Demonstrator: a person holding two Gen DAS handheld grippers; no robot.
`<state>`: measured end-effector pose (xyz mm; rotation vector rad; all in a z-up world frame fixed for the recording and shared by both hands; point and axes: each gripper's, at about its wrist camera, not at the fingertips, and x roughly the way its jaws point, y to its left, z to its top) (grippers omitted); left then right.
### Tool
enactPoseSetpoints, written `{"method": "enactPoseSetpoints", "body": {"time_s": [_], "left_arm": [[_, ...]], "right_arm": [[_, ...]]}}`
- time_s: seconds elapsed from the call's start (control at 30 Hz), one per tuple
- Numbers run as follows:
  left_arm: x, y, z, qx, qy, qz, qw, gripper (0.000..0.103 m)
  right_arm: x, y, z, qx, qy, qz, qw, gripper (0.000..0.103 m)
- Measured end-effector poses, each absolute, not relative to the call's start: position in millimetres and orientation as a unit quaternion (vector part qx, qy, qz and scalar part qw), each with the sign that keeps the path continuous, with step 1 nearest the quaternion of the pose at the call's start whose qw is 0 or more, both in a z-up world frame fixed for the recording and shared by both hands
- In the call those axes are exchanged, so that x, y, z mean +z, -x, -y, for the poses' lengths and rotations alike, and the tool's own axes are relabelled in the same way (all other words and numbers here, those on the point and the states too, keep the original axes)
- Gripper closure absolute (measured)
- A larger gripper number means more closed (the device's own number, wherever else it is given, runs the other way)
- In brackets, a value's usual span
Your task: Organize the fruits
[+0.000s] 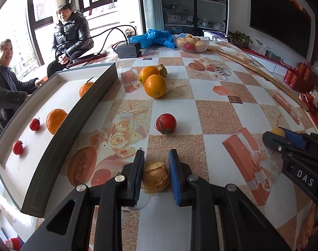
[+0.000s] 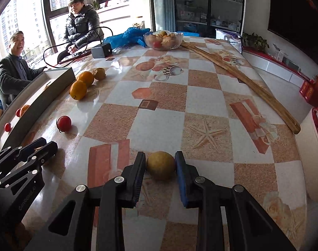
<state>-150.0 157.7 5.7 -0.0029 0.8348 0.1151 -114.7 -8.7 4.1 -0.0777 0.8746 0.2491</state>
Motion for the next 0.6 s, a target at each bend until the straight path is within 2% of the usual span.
{"method": "enactPoseSetpoints", "body": {"time_s": [0.6], "left_arm": [[6.1,149.7,-160.8,0.052,0.009,-0.405,0.913,0.077]], "right_arm": [[4.1,114.5,8.8,0.121,0.036,-0.422,0.898,0.073]]}}
